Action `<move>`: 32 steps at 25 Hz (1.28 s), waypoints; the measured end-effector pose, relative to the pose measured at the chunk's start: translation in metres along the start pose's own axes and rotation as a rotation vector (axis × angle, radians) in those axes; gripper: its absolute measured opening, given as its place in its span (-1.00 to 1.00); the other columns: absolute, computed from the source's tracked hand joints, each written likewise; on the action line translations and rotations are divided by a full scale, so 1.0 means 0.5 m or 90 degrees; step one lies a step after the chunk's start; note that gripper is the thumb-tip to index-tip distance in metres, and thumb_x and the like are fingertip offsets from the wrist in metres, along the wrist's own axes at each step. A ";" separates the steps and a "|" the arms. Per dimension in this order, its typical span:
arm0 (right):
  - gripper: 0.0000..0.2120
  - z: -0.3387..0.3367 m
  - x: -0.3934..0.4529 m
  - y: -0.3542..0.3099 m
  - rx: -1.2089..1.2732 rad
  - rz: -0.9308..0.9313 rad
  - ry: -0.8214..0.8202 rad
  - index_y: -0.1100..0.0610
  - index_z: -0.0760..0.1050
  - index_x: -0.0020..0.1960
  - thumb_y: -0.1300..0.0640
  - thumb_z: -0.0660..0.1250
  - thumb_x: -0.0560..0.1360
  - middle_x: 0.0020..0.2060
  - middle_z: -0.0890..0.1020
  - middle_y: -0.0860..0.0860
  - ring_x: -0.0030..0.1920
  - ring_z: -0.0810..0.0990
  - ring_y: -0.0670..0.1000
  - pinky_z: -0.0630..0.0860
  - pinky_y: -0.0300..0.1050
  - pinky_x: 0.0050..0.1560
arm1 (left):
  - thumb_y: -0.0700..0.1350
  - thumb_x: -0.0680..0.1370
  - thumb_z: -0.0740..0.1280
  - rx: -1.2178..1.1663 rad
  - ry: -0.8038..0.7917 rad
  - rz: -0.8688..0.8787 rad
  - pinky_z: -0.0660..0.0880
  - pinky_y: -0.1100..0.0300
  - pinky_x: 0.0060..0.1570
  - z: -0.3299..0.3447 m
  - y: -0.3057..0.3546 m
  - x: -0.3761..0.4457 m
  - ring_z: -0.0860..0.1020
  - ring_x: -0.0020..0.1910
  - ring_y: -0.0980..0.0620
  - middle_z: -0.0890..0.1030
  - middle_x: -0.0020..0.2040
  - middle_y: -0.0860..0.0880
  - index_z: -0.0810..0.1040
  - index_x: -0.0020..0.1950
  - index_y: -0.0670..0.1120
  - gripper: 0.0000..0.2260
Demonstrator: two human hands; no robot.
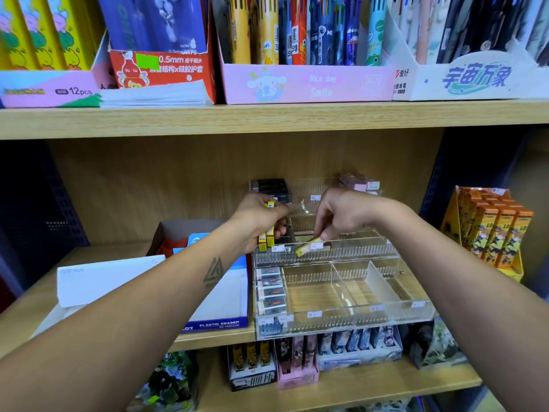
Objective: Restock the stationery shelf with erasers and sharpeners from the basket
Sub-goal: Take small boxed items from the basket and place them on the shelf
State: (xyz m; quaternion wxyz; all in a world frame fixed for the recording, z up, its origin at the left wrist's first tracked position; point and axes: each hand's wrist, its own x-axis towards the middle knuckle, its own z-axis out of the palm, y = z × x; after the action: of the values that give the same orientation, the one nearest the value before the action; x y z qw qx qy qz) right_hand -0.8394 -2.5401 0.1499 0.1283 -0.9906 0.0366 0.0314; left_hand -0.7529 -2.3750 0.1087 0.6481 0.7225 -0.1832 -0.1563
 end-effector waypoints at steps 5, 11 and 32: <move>-0.69 0.001 -0.010 -0.034 -0.106 0.037 -0.075 0.08 0.68 0.12 0.36 0.30 0.51 0.06 0.69 -0.06 -0.16 0.58 -0.12 0.52 -0.30 -0.26 | -0.35 0.57 0.29 -0.158 -0.082 -0.056 0.62 0.09 -0.35 -0.016 0.006 -0.007 0.58 -0.36 -0.10 0.56 -0.22 -0.25 0.50 0.11 -0.31 -0.87; -0.74 0.038 0.001 -0.050 0.307 0.034 0.062 0.18 0.62 0.09 0.42 0.28 0.52 -0.04 0.70 0.14 -0.04 0.68 0.09 0.62 0.02 0.12 | -0.43 0.60 0.18 -0.248 -0.115 -0.004 0.57 -0.12 0.04 -0.019 0.019 -0.014 0.61 -0.10 -0.21 0.58 -0.04 -0.31 0.51 0.07 -0.28 -0.84; -0.75 0.066 0.034 -0.005 -0.177 0.101 0.229 0.05 0.59 0.00 0.32 0.34 0.40 -0.01 0.63 0.08 0.01 0.62 0.16 0.58 -0.04 -0.05 | -0.39 0.48 0.06 -0.202 -0.045 -0.115 0.51 0.14 -0.34 -0.008 0.057 -0.022 0.51 -0.39 -0.11 0.44 -0.28 -0.16 0.46 -0.13 -0.23 -0.80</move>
State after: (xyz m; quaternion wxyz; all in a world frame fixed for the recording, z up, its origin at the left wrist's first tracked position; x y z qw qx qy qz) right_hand -0.8238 -2.5303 0.1175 -0.0207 -0.9824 0.1318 -0.1307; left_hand -0.7627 -2.3691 0.1374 0.7307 0.6186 -0.1133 -0.2657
